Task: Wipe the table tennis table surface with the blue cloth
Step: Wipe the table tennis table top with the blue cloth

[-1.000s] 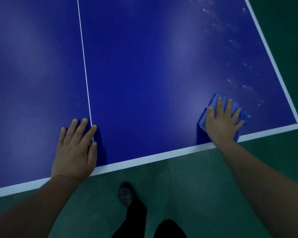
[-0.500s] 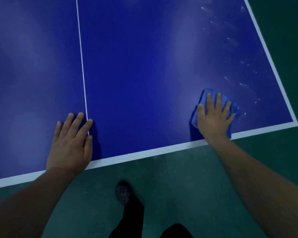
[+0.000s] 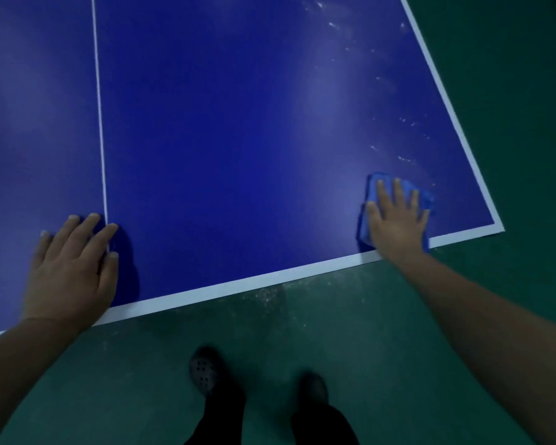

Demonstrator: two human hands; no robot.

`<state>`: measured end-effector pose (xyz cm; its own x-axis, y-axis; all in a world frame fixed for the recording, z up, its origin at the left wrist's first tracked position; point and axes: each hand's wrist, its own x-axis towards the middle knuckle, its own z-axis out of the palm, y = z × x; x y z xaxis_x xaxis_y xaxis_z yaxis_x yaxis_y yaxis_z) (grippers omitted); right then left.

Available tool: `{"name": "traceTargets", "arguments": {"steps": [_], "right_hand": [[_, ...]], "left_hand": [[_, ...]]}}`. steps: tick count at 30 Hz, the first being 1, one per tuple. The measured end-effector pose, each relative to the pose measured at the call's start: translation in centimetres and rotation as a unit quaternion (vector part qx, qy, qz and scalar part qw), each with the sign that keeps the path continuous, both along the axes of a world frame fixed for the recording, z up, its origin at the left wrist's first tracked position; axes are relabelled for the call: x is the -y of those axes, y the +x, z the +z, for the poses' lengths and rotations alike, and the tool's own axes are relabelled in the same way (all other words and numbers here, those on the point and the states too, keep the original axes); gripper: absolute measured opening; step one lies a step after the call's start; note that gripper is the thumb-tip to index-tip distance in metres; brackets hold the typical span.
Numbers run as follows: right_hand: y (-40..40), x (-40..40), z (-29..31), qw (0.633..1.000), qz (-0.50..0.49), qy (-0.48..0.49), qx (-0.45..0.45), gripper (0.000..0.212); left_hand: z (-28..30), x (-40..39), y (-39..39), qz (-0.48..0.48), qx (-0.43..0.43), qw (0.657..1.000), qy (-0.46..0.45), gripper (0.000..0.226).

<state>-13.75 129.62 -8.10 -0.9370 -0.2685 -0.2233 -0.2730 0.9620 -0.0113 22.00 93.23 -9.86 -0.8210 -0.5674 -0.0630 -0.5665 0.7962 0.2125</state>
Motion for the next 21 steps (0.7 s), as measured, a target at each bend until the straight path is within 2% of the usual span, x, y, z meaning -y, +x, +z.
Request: {"name": "traceTargets", "arguments": {"steps": [3, 5, 6, 7, 9, 10, 11, 12, 13, 15, 17, 18, 19, 21], "right_hand": [[-2.3, -0.9, -0.1, 0.995, -0.098, -0.023, -0.002, 0.058], [-0.7, 1.9, -0.6, 0.996, -0.084, -0.021, -0.024, 0.057], [0.9, 3.4, -0.8, 0.998, -0.020, -0.034, -0.040, 0.057], [2.9, 4.6, -1.0, 0.994, 0.085, -0.053, -0.044, 0.057], [5.3, 4.7, -1.3, 0.935, 0.349, -0.061, -0.029, 0.056], [4.2, 3.5, -1.2, 0.903, 0.425, -0.060, -0.004, 0.055], [1.7, 1.8, -1.3, 0.890, 0.453, -0.062, 0.002, 0.055], [-1.4, -0.1, -1.5, 0.900, 0.431, -0.057, -0.022, 0.056], [-5.1, -2.3, -1.8, 0.929, 0.366, -0.046, -0.042, 0.058], [-11.9, -6.7, -1.7, 0.982, 0.174, -0.009, -0.066, 0.061], [-15.8, -10.3, -0.8, 0.999, 0.005, -0.032, -0.043, 0.057], [-16.1, -10.8, -0.6, 0.998, -0.036, -0.044, -0.036, 0.056], [-15.2, -10.8, -0.7, 0.998, -0.038, -0.036, -0.041, 0.056], [-11.1, -10.5, -1.3, 0.995, 0.074, -0.026, -0.061, 0.057]], "left_hand": [[1.0, -1.6, -2.3, 0.040, -0.029, 0.999, 0.006, 0.059], [1.9, -4.8, -4.9, 0.063, -0.057, 0.996, 0.036, 0.060], [2.1, -6.9, -6.3, 0.065, -0.067, 0.995, 0.048, 0.060], [2.1, -9.2, -7.9, 0.061, -0.078, 0.993, 0.059, 0.059], [2.0, -13.6, -11.4, 0.042, -0.103, 0.991, 0.076, 0.059], [1.9, -15.7, -13.3, 0.029, -0.112, 0.990, 0.080, 0.059], [1.7, -17.6, -15.2, 0.018, -0.116, 0.990, 0.084, 0.059], [1.6, -19.3, -16.9, 0.012, -0.117, 0.989, 0.087, 0.059], [1.3, -20.9, -18.7, 0.010, -0.116, 0.989, 0.088, 0.059], [0.9, -22.9, -20.7, -0.001, -0.105, 0.991, 0.085, 0.059], [0.2, -24.3, -21.8, -0.014, -0.074, 0.995, 0.066, 0.061], [-0.1, -24.6, -22.1, -0.017, -0.059, 0.997, 0.054, 0.061], [-0.2, -24.8, -22.2, -0.016, -0.045, 0.998, 0.042, 0.062], [-0.2, -25.0, -22.2, -0.009, -0.032, 0.999, 0.032, 0.063]]}}
